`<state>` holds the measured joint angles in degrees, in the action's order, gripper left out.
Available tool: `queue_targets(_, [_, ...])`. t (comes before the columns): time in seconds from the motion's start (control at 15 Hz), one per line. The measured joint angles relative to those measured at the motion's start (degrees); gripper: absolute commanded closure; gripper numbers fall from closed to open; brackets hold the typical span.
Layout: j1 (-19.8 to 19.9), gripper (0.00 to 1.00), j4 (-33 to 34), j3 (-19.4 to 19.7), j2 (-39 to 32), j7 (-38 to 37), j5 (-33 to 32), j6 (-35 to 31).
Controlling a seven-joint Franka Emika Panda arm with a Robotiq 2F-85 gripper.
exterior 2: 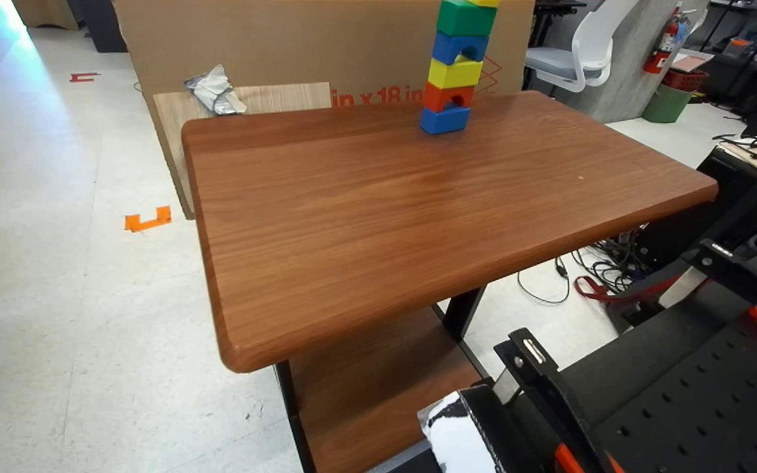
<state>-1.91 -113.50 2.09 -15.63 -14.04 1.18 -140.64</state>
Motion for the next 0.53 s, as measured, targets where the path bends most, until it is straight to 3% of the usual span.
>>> queue_targets(0.2, [0.0, 0.01, 0.2, 0.0, 0.0, -0.3, 0.0, 0.1])
queue_targets(0.53, [-0.1, 0.00, 0.4, 0.0, 1.1, -2.8, -0.4, 0.1])
